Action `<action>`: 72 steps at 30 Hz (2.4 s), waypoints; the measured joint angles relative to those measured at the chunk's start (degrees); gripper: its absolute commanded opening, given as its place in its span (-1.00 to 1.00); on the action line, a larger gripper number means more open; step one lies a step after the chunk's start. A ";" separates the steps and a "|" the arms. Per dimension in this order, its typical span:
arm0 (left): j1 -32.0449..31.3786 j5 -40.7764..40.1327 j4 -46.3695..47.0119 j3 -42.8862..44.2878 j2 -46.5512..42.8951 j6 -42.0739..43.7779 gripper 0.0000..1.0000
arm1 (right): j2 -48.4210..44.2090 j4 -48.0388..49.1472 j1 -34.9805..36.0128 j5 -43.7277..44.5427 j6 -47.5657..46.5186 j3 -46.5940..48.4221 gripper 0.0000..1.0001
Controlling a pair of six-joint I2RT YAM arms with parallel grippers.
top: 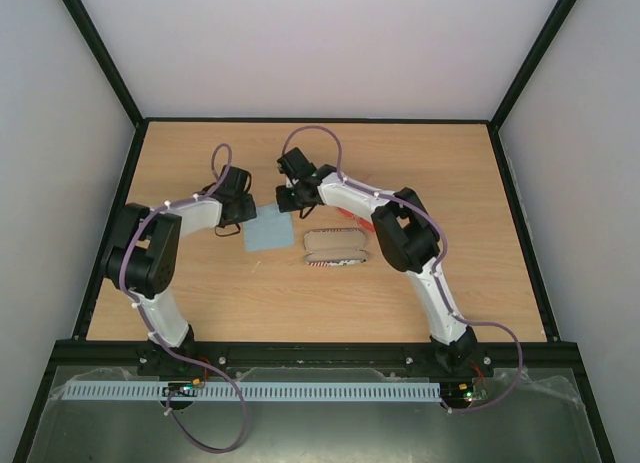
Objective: Organize the sunglasses
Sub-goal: Fold the glasses cleaning cloth at the center of the board.
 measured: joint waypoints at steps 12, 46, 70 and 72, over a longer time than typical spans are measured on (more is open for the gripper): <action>-0.46 0.46 -0.13 -2.71 -5.18 0.04 -0.95 | -4.28 1.77 0.55 -1.25 -0.26 -4.92 -0.97; -6.27 -0.17 -3.04 -13.07 -18.03 -2.23 -0.95 | -15.26 6.12 4.96 0.26 -0.31 -21.73 -0.97; -9.16 -1.53 -5.03 -16.37 -22.38 -4.59 -0.95 | -19.89 9.60 7.48 0.76 1.49 -28.22 -0.97; -9.49 -1.57 -5.05 -16.37 -22.43 -4.68 -0.95 | -19.96 9.94 7.61 0.76 1.75 -28.50 -0.97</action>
